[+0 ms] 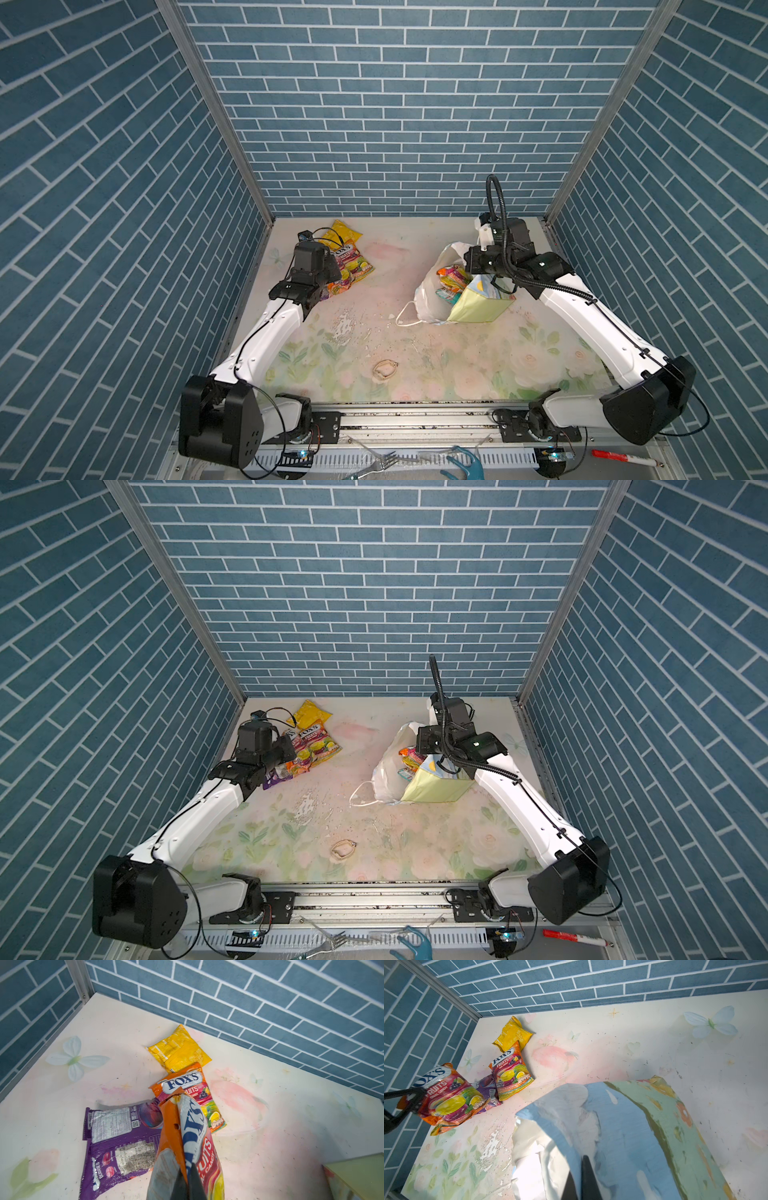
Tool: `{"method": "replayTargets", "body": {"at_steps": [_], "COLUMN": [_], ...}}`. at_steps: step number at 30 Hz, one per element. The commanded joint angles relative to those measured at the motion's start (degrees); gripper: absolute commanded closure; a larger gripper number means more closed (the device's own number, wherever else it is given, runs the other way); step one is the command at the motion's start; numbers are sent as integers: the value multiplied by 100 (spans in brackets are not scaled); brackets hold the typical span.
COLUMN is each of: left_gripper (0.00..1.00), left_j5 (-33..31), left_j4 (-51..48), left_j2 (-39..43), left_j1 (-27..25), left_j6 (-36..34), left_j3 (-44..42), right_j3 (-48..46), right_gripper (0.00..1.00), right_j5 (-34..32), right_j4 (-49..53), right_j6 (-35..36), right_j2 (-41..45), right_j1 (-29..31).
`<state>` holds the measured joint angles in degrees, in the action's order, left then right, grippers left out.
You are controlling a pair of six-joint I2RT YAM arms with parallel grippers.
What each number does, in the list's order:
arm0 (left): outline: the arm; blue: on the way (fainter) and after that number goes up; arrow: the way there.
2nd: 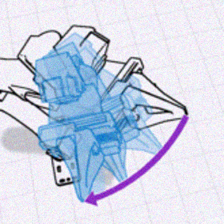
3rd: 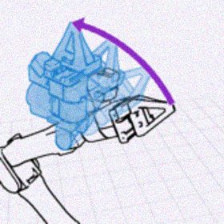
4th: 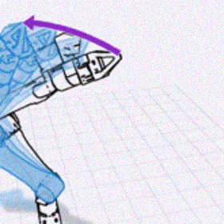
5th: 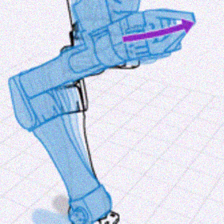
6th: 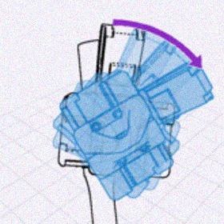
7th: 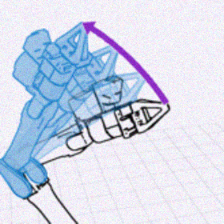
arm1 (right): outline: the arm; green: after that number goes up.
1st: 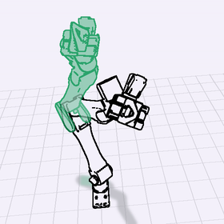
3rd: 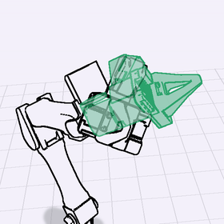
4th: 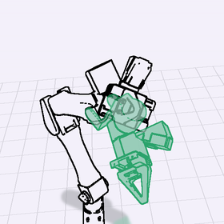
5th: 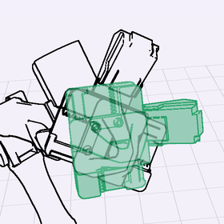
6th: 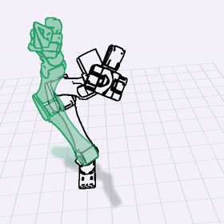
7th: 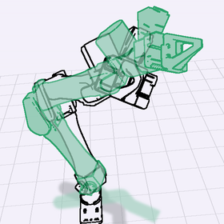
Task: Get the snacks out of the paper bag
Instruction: 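Carry the Fox's bag beside the other snacks and release it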
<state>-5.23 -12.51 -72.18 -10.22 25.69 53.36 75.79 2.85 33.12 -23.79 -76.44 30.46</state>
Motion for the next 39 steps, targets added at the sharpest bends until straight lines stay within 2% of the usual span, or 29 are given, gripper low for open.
{"method": "replayTargets", "body": {"at_steps": [1,6,11,22,31,32,33,35,36,39], "left_gripper": [100,100,100,100,100,97,85,54,42,19], "left_j5": [-288,-1016,-1381,-1720,-1454,-1413,-1357,-1252,-1187,-832], "left_j4": [99,226,101,-186,-143,-90,-55,-72,-85,-85], "left_j2": [-192,-716,-1480,-2647,-2668,-2625,-2587,-2497,-2454,-2285], "left_j1": [267,623,815,929,978,978,976,978,978,978], "left_j6": [-73,-157,-394,-577,-771,-776,-776,-745,-729,-684], "left_j3": [431,992,1764,2457,2334,2282,2241,2197,2176,2064], "right_j3": [-98,-276,-429,-711,-668,-651,-653,-636,-633,-652], "right_gripper": [100,100,100,100,100,100,100,100,100,100], "right_j5": [181,446,427,414,303,304,304,287,278,269], "right_j4": [-498,-675,-767,-882,-877,-886,-880,-873,-868,-873], "right_j6": [-170,-206,-240,-275,-274,-275,-275,-275,-275,-284], "right_j2": [272,388,521,727,631,631,631,631,633,640], "right_j1": [13,13,13,12,10,13,13,10,13,13]}}
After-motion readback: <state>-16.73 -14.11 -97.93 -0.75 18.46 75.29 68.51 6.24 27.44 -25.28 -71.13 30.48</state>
